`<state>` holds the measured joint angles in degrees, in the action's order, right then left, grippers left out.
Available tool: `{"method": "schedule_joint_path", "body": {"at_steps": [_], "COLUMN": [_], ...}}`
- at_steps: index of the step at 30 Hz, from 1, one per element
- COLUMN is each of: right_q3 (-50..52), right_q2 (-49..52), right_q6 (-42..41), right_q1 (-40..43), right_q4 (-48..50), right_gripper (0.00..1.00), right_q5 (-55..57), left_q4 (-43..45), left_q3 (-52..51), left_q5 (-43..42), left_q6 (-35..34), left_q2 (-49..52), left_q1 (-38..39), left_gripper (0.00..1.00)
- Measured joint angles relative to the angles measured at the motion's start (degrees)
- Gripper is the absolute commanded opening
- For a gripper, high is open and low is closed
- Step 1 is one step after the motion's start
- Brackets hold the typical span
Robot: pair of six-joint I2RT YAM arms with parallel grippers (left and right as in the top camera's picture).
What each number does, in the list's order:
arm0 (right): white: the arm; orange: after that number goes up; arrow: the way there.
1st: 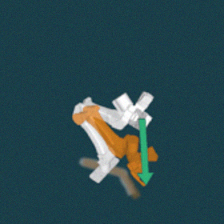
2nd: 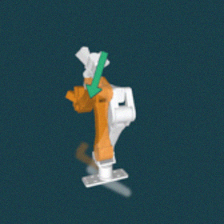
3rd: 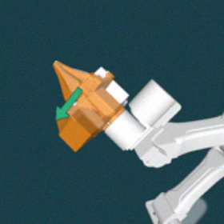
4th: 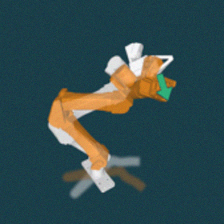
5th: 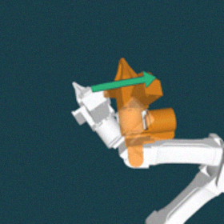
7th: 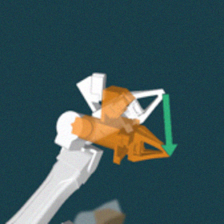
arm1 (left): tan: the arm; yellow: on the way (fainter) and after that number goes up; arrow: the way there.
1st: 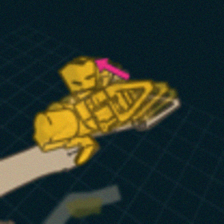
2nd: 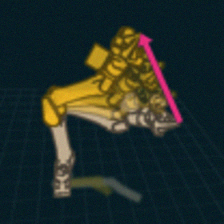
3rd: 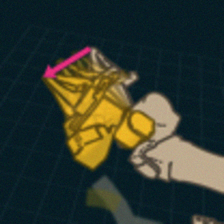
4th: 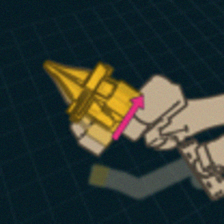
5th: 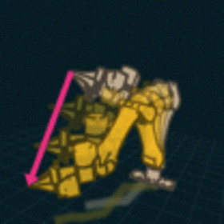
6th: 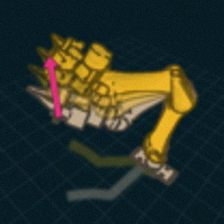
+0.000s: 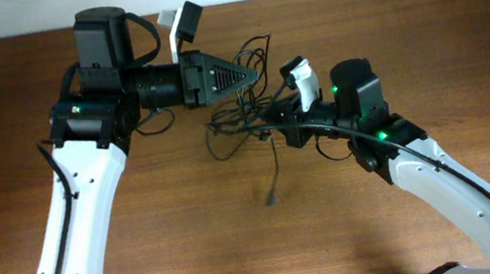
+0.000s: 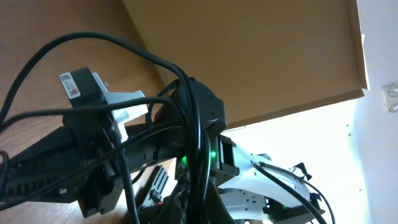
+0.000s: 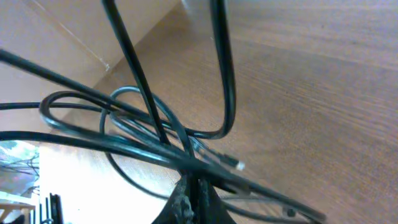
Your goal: Untangle cables
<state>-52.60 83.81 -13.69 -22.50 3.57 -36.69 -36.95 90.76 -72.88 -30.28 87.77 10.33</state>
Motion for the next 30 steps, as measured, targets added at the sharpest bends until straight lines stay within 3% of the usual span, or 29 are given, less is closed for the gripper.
{"method": "schedule_joint_path", "body": {"at_steps": [6, 11, 18, 25, 30], "right_q3": [0.00, 0.00, 0.00, 0.00, 0.00], "right_q2": [0.00, -2.80, -14.64, -18.29, -18.43], "right_q6": [-0.09, -1.33, -1.36, -3.82, -4.76], "right_q1": [0.00, 0.00, 2.71, 12.50, 17.53], "right_q4": [1.31, 2.73, 2.47, 1.95, 0.28], "right_gripper": [0.04, 0.04, 0.04, 0.04, 0.04], "right_q5": [-1.05, -2.19, -2.38, -2.86, -3.26], "left_q4": [0.15, 0.00, -10.10, -17.42, -19.47], "left_q3": [0.00, 0.00, 0.00, 0.00, 0.00], "left_q5": [3.30, 12.41, 36.09, 61.27, 72.54], "left_q6": [-0.20, -0.24, 0.26, 2.23, 2.43], "left_q2": [0.00, 0.00, 0.00, 0.00, 0.00], "left_q1": [-0.20, -2.91, -8.52, -9.22, -9.44], "left_gripper": [0.00, 0.00, 0.00, 0.00, 0.00]}}
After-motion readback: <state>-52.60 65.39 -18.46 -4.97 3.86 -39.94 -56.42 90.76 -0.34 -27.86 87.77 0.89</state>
